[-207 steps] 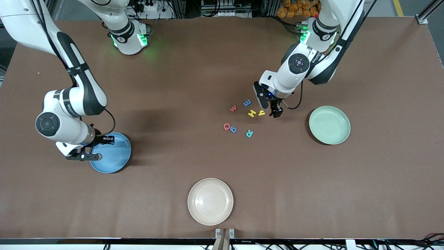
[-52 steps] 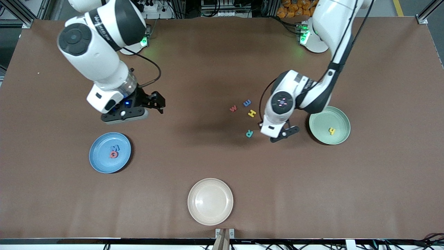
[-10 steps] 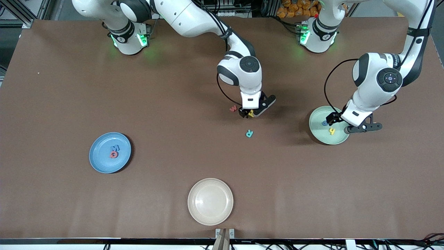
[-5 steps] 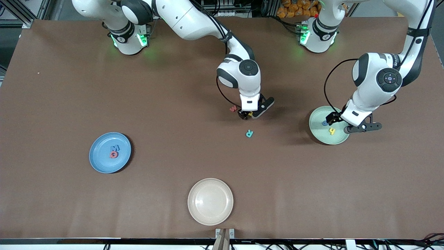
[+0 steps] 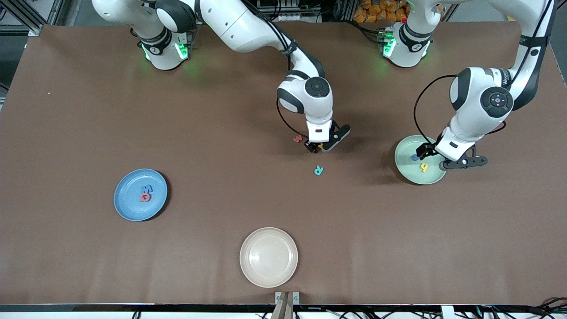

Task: Sort uppercase to blue plate, lowercase to green plate
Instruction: 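Grasp the yellow H with the right gripper and lift it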

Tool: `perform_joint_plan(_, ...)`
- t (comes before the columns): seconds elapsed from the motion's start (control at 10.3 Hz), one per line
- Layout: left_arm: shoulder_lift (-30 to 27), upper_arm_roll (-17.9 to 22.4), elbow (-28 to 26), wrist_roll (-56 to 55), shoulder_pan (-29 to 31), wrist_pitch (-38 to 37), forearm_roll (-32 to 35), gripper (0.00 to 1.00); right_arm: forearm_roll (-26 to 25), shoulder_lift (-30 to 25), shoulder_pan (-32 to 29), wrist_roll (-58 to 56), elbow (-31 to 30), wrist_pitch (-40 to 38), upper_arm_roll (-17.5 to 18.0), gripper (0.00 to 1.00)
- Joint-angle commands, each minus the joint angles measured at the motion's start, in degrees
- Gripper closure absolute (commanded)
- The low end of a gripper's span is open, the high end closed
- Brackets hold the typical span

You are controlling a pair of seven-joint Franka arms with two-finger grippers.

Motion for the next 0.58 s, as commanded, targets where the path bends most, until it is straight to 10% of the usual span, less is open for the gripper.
perform_joint_plan(0.0, -1.3, -0.6, -0.7, -0.9, 0.6, 0.0, 0.1, 0.0, -0.3, 1.2, -0.4, 1.1, 1.8, -0.2, 0.5, 0.93)
perform_joint_plan(0.49, -1.4, -0.6, -0.5, -0.7, 1.4, 0.0, 0.2, 0.0, -0.2, -4.8, -2.2, 1.3, 0.3, -6.4, 0.5, 1.0)
